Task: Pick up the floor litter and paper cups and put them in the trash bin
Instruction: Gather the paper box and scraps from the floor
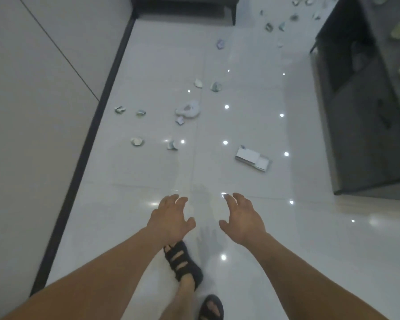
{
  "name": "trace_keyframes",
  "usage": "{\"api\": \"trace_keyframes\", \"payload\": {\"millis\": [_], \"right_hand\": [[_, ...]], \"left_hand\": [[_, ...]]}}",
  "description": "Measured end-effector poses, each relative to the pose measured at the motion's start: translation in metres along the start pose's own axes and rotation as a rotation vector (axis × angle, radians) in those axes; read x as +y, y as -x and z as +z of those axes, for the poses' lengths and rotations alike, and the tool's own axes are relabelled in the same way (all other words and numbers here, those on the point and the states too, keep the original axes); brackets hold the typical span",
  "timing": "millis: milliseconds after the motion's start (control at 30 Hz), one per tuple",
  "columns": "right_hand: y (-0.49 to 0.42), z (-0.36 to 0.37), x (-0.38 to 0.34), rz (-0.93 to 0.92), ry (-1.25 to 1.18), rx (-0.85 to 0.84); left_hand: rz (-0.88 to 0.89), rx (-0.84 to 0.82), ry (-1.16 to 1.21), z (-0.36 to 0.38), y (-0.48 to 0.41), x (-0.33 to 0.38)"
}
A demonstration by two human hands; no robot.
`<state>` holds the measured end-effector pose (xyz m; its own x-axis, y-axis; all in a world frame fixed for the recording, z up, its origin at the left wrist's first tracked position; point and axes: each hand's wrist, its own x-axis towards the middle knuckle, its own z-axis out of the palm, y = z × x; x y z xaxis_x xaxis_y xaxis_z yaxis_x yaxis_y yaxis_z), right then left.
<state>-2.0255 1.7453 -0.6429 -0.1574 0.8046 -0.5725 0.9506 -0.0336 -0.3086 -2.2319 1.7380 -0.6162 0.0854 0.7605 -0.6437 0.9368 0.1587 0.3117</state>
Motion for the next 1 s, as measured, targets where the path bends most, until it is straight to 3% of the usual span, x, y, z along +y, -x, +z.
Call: {"api": "trace_keyframes", "payload": {"millis": [533, 1000], "right_hand": [[-0.196, -0.120, 0.079, 0.130, -0.047, 0.053], [-0.358, -0.119, 0.243, 0.118, 0.099, -0.122]], "left_hand": [[0.069, -0.072, -0.098, -0.099, -0.235, 0.093], [-0.034, -0.091, -0.031, -0.072, -0.428, 0.192]]}}
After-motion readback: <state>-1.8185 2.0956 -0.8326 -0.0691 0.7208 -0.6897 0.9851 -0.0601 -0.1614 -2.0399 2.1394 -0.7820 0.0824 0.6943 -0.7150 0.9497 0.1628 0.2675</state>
